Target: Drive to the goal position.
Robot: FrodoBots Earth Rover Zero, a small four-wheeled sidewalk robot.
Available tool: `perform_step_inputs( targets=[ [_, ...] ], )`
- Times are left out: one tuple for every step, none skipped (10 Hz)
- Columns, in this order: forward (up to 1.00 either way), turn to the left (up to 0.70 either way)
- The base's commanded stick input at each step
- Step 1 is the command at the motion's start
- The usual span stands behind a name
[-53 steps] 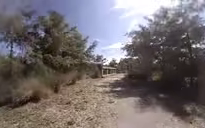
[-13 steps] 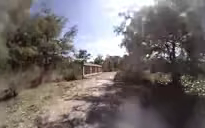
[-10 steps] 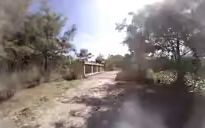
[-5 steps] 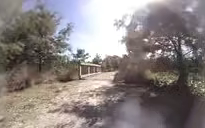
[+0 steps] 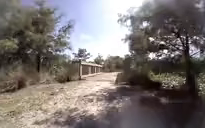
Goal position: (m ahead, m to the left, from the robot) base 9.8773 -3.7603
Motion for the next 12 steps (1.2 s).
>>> perform_step_inputs(
  targets=[
    [0.70,0.00],
    [0.70,0.00],
    [0.70,0.00],
    [0.70,0.00],
    [0.70,0.00],
    [0.70,0.00],
    [0.70,0.00],
    [0.70,0.00],
    [0.70,0.00],
    [0.70,0.00],
    [0.70,0.00],
    [0.70,0.00]
  ],
)
